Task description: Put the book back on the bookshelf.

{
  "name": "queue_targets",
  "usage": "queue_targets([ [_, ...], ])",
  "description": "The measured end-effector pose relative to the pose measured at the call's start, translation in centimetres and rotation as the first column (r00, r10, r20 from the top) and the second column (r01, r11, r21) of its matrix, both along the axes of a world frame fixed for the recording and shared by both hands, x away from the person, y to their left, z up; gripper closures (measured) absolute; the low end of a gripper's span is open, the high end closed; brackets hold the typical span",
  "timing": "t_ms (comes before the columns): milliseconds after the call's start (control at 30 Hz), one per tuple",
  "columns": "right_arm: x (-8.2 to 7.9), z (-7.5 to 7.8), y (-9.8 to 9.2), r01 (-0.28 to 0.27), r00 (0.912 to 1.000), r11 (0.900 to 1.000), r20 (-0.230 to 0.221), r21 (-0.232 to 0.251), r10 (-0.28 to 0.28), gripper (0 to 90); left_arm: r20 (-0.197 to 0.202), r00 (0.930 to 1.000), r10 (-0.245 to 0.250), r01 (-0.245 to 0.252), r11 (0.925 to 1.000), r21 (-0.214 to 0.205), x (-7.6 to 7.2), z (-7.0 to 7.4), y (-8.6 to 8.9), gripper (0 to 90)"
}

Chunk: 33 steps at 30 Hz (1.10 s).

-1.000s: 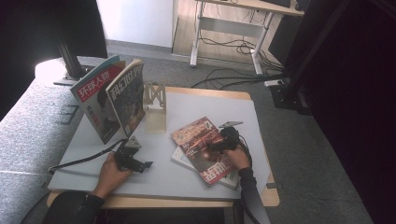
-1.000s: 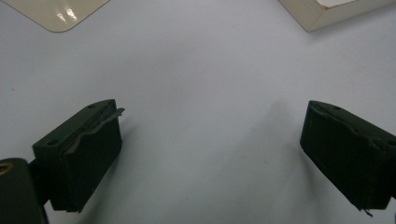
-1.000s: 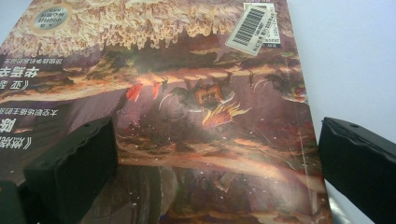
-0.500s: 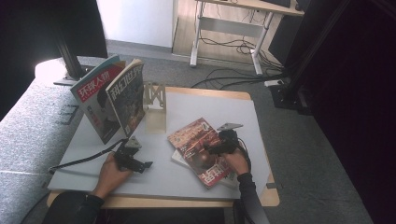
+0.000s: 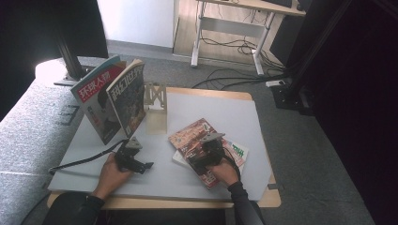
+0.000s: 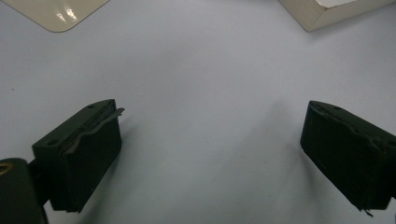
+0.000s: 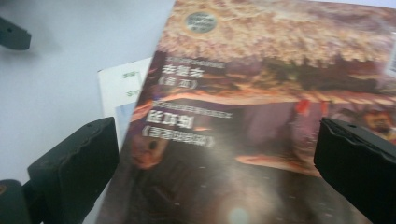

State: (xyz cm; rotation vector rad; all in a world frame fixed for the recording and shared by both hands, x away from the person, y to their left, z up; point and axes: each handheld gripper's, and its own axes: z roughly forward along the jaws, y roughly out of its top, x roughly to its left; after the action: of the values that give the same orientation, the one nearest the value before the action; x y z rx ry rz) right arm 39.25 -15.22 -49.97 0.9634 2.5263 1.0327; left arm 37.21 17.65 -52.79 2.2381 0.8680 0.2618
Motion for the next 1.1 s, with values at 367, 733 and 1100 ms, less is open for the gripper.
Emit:
queue_targets([
  [367,-0.9,-0.8,0.9,0.007,0.9998,0.9961,0.018,-0.088,-0.005,0.0,0.001,1.0,0.0,0.0,1.0,0.0,0.0,0.0,0.0,4.9],
  [733,-1.3,-0.9,-1.8,0.022,0.9995,0.9966,0.025,-0.08,-0.02,0.0,0.001,1.0,0.0,0.0,1.0,0.001,0.0,0.0,0.0,5.0],
  [1100,-1.7,-1.0,-6.1,0.071,0.9973,0.9961,0.024,-0.053,-0.07,0.0,0.002,1.0,0.001,-0.001,1.0,0.001,0.0,0.0,0.0,5.1],
])
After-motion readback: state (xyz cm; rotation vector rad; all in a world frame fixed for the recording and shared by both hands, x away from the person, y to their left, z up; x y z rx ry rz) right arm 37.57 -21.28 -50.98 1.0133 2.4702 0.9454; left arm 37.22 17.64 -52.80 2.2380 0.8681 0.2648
